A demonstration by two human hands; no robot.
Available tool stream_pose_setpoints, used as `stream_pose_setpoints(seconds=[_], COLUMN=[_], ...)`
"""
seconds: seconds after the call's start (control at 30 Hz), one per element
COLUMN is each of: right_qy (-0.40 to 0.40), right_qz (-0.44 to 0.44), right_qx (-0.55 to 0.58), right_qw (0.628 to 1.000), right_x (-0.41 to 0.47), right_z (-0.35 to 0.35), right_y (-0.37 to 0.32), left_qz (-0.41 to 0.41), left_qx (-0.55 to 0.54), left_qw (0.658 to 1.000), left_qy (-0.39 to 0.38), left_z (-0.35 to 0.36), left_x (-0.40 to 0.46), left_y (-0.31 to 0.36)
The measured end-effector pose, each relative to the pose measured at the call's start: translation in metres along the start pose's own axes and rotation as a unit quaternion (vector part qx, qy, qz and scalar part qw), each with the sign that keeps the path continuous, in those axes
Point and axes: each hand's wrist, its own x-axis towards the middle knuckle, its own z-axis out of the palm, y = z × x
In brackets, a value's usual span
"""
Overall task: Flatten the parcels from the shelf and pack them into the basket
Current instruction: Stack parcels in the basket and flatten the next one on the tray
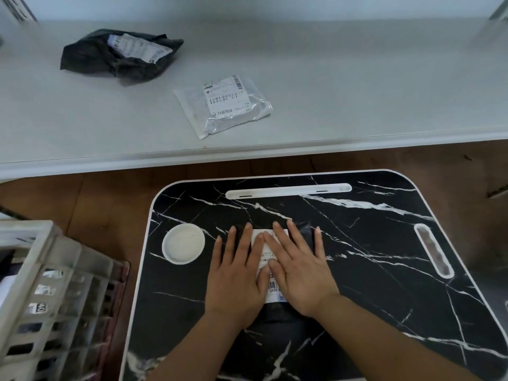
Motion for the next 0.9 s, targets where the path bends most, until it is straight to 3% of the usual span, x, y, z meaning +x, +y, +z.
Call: stream_pose_setpoints(seconds=[0.17, 0.5, 0.6, 0.67, 0.73, 0.8, 0.83, 0.9], right_qy=[-0.003, -0.105, -0.042, 0.038, 0.039, 0.011, 0.002, -0.024], right_qz=[0.023, 0.064, 0.154, 0.266, 0.372, 0.435, 0.443, 0.436], right_qx=[-0.009, 0.049, 0.149, 0.264, 0.384, 0.529, 0.574, 0.602], right_qw=[1.0, 0.991, 0.976, 0.926, 0.844, 0.728, 0.689, 0.668], right_x=[-0.023, -0.025, -0.031, -0.032, -0.027, -0.022, -0.023, -0.029], right_z=[0.005, -0.026, -0.04, -0.044, -0.045, -0.043, -0.045, -0.047], right_y=[0.023, 0.016, 0.013, 0.008, 0.008, 0.007, 0.006, 0.004], left_qz=[-0.017, -0.043, -0.11, -0.21, -0.333, -0.431, -0.457, -0.484], left_qx=[0.014, 0.004, -0.044, -0.098, -0.181, -0.331, -0.409, -0.532], left_qw=[1.0, 0.997, 0.989, 0.972, 0.925, 0.839, 0.79, 0.695], left_qy=[-0.005, -0.071, -0.088, -0.048, -0.029, -0.021, -0.015, -0.026], left_z=[0.001, -0.018, -0.039, -0.056, -0.065, -0.061, -0.061, -0.063], left_x=[-0.01, -0.007, -0.007, -0.009, -0.01, -0.009, -0.009, -0.012], left_y=[-0.008, -0.004, 0.006, 0.017, 0.024, 0.024, 0.023, 0.023])
